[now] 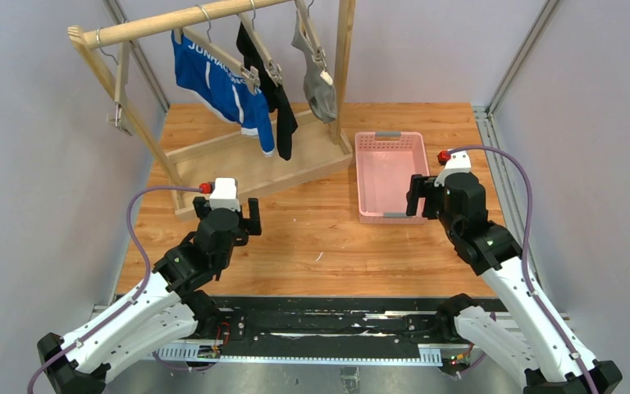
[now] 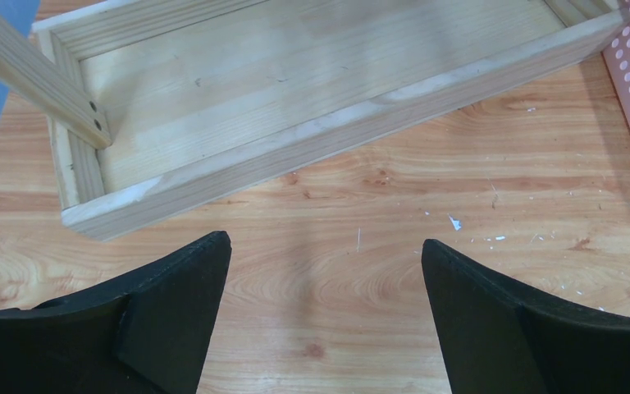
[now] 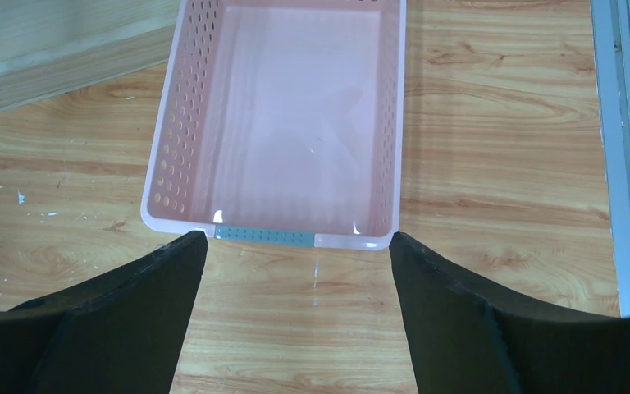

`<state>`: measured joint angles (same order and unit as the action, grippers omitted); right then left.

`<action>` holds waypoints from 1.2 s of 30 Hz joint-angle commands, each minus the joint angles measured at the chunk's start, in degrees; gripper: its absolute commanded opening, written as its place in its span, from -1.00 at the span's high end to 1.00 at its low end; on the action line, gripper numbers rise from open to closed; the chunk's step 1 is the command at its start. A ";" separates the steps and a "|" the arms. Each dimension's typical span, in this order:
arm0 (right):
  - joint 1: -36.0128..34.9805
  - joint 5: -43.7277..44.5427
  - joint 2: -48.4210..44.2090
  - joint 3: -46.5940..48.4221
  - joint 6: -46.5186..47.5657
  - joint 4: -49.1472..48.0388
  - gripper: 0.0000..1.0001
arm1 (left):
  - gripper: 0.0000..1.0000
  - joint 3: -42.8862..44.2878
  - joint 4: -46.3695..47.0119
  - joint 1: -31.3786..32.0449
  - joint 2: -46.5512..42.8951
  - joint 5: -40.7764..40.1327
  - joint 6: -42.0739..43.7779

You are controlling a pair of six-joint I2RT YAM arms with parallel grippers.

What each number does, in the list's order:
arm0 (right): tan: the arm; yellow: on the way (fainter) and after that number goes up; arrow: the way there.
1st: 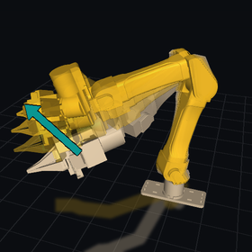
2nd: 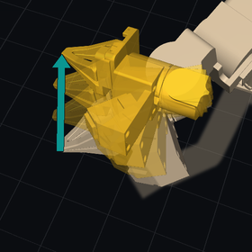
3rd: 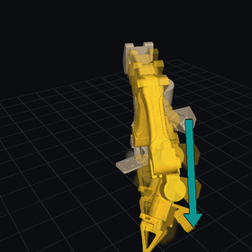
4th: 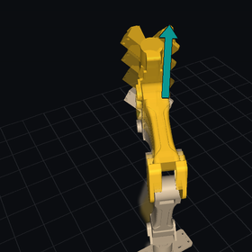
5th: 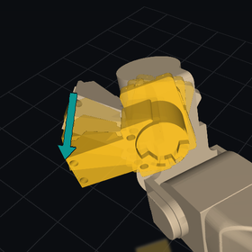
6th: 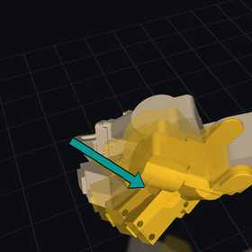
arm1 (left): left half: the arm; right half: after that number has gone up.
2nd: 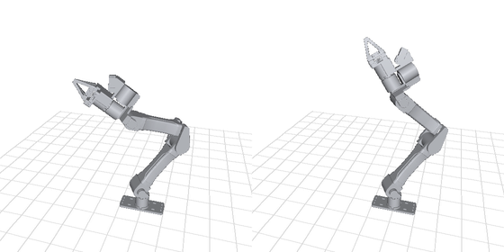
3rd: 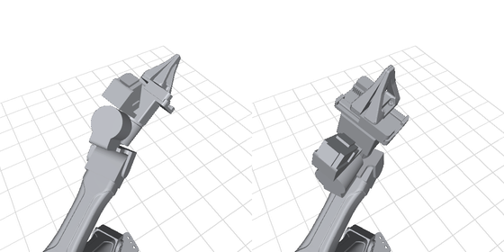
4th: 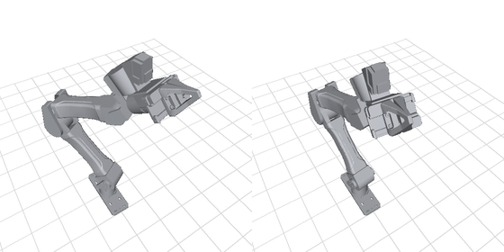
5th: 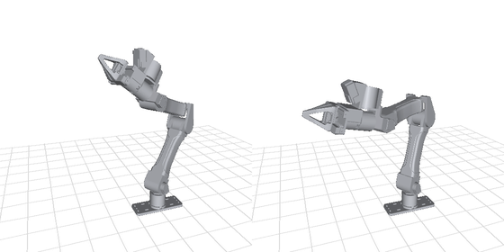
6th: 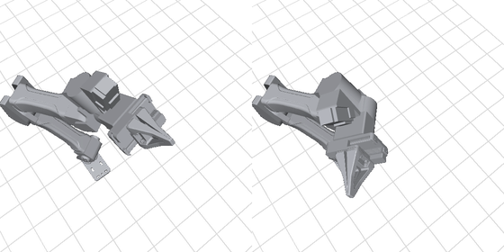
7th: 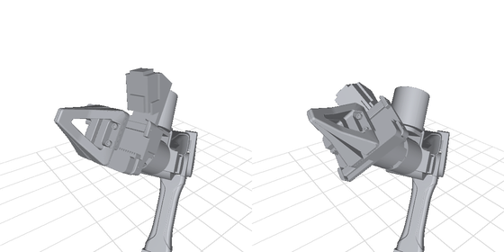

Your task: Remove the underwear clipped to the hanger

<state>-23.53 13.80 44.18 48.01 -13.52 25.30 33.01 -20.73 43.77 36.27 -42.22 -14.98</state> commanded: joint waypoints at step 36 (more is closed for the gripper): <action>-0.77 -5.34 3.50 0.90 -1.30 -3.81 -0.70 | -0.96 49.75 -4.17 2.63 12.51 17.00 14.66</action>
<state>-23.53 10.15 49.19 48.03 -14.11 23.31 79.00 -26.24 45.93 47.48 -25.63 -4.43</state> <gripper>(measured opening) 0.852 0.980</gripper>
